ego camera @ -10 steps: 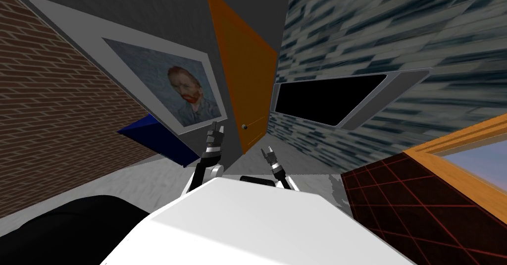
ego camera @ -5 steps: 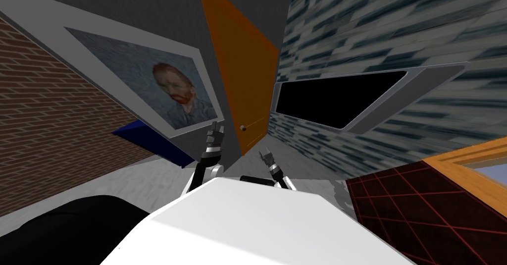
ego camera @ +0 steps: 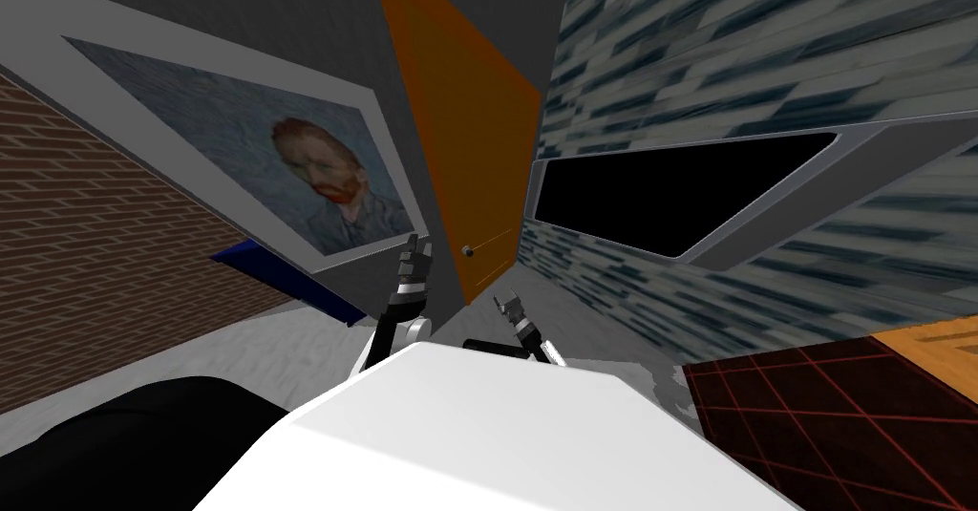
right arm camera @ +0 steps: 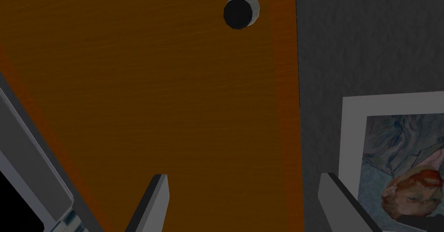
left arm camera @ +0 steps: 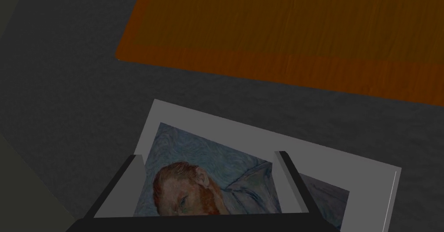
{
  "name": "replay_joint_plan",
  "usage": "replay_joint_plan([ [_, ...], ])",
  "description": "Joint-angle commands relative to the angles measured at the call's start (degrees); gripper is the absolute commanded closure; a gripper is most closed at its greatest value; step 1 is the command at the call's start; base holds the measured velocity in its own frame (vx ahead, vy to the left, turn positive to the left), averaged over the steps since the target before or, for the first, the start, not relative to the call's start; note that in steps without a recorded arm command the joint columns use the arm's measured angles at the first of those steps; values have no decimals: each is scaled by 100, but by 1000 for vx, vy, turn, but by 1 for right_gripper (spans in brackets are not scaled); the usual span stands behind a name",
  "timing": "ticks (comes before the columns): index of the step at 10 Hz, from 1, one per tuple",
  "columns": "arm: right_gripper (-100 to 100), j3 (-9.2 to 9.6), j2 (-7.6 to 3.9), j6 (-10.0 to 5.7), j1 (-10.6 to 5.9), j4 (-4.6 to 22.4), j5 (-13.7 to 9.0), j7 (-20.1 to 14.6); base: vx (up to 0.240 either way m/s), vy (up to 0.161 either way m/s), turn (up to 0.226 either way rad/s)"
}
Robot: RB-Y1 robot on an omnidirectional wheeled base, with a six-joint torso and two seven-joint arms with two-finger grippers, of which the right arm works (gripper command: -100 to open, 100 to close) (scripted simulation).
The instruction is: Pull the door open
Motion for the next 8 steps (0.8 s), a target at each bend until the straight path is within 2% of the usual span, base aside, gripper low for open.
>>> replay_joint_plan([
  [1, -100, 44, 66, -17, -37, 151, 88, 170, 178, -22, 49],
  [4, -100, 130, 189, -81, -165, 531, 285, 512, 179, -24, 66],
  [8, -100, 210, 332, -139, -283, 881, 467, 826, 202, 20, 61],
])
